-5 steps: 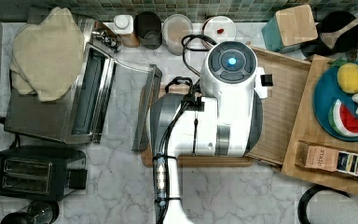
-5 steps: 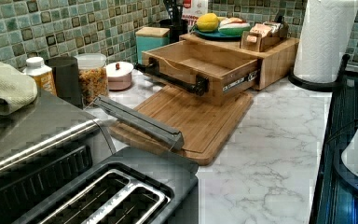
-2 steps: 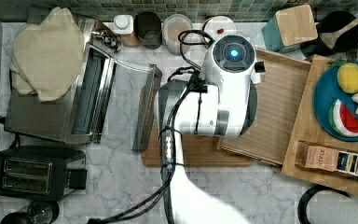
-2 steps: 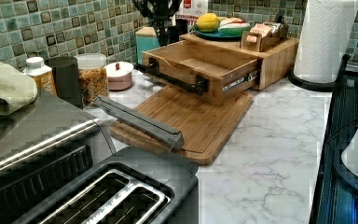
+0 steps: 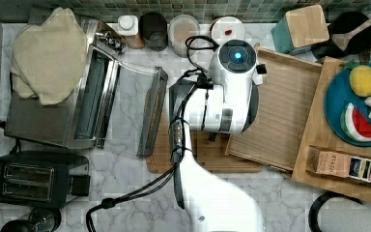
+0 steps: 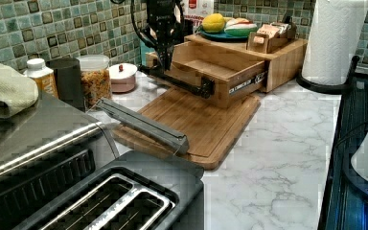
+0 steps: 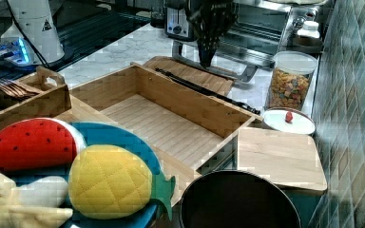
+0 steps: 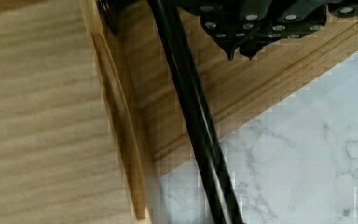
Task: Close the drawer.
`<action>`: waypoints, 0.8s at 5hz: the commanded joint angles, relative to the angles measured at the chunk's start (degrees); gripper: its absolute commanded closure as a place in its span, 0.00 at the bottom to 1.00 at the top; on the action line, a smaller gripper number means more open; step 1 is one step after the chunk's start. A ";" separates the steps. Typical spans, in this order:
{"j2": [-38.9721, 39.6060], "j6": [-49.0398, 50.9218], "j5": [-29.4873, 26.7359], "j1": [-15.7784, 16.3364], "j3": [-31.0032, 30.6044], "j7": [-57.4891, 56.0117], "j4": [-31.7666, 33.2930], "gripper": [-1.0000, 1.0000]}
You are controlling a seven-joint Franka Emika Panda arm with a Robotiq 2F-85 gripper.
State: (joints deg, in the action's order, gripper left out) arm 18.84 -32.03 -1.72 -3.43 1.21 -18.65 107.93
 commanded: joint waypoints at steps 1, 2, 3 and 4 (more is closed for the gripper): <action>2.59 -6.40 -3.75 -2.25 -0.07 -5.89 -2.17 1.00; 3.82 -4.55 -4.12 -2.90 -0.35 -6.36 -2.97 1.00; 3.63 -2.87 -0.55 -1.37 1.01 -2.88 -3.40 1.00; 0.55 -9.22 3.72 -0.51 2.49 -2.69 2.31 1.00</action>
State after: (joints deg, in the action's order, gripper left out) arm 24.28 -40.23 1.59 -3.40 0.98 -21.75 110.00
